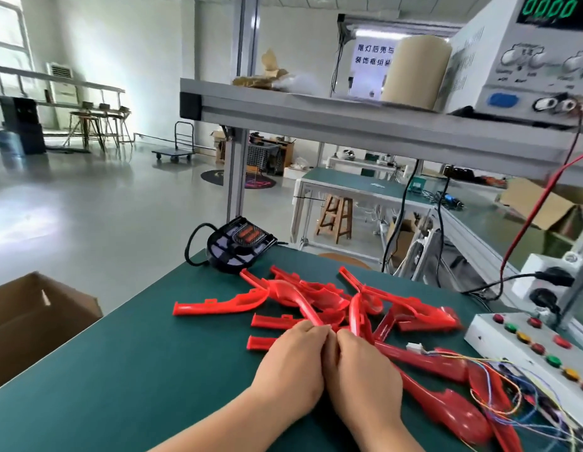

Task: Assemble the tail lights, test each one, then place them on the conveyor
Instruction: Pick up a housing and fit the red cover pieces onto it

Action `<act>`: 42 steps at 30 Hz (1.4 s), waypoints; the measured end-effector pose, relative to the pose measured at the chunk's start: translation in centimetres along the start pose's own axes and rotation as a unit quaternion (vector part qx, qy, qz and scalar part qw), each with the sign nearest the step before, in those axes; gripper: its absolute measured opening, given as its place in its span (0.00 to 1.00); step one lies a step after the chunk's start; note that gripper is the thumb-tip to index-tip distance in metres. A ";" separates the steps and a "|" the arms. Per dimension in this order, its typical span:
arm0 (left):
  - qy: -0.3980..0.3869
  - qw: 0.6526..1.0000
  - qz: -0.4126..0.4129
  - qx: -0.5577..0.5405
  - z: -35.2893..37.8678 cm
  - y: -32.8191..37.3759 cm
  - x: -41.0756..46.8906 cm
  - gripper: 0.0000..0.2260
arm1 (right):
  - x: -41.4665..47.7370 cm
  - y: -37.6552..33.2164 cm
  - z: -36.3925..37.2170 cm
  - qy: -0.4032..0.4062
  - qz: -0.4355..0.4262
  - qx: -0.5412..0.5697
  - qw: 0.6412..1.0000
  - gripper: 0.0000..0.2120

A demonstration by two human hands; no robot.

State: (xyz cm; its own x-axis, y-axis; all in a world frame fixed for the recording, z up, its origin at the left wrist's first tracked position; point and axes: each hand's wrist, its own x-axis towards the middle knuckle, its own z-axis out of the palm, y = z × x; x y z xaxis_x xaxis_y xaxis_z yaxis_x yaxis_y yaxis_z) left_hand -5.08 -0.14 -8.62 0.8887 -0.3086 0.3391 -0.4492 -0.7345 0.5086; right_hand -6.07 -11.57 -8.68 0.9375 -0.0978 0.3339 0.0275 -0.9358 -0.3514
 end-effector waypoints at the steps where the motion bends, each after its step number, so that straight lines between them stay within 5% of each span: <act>1: -0.001 1.000 0.001 0.000 -0.1 0.1 0.1 0.12 | 0.1 0.1 0.0 0.007 -0.004 -0.006 1.000 0.18; 9: 0.053 0.998 -0.011 -0.012 -0.1 0.2 0.1 0.19 | -0.1 0.1 0.2 0.057 -0.025 -0.002 0.998 0.18; 15: 0.129 0.992 -0.011 0.002 -3.2 -1.5 2.7 0.15 | -0.2 0.3 0.6 0.071 -0.023 -0.045 0.996 0.18; 18: 0.172 0.978 -0.119 0.017 -6.0 -5.5 5.9 0.14 | -0.3 0.2 0.5 0.063 -0.027 -0.051 0.996 0.16; 21: 0.269 0.927 -0.262 0.016 -9.2 -10.9 9.2 0.17 | -0.4 0.2 0.4 0.056 -0.025 -0.044 0.997 0.16; 25: 0.330 0.827 -0.455 -0.029 -11.2 -16.6 10.9 0.38 | -0.5 0.1 0.4 0.063 -0.025 -0.036 0.997 0.19; 27: 0.312 0.815 -0.480 -0.088 -10.8 -18.2 11.4 0.42 | -0.6 0.1 0.4 0.065 -0.026 -0.036 0.997 0.20; 31: 0.249 0.827 -0.441 -0.244 -8.9 -19.4 12.6 0.30 | -0.7 0.0 0.5 0.066 -0.034 -0.044 0.996 0.18; 33: 0.243 0.828 -0.433 -0.262 -8.8 -19.9 13.1 0.28 | -0.6 0.0 0.5 0.069 -0.035 -0.047 0.996 0.19; 36: 0.192 0.838 -0.433 -0.270 -8.9 -20.0 13.5 0.11 | -0.6 0.1 0.5 0.067 -0.034 -0.054 0.996 0.20; 39: 0.204 0.812 -0.447 -0.315 -9.4 -19.8 13.9 0.07 | -0.7 0.0 0.5 0.072 -0.036 -0.059 0.995 0.20; 42: 0.217 0.740 -0.442 -0.458 -10.8 -18.2 13.8 0.09 | -0.7 0.1 0.7 0.075 -0.037 -0.053 0.995 0.19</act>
State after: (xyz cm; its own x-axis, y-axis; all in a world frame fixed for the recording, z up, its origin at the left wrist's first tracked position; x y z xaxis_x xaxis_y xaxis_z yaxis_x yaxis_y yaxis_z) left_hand 14.36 15.54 -4.65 0.8489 0.4166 -0.3254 0.2399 0.2448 0.9394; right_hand -6.45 -11.35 -9.50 0.8720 -0.0695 0.4845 0.0496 -0.9722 -0.2288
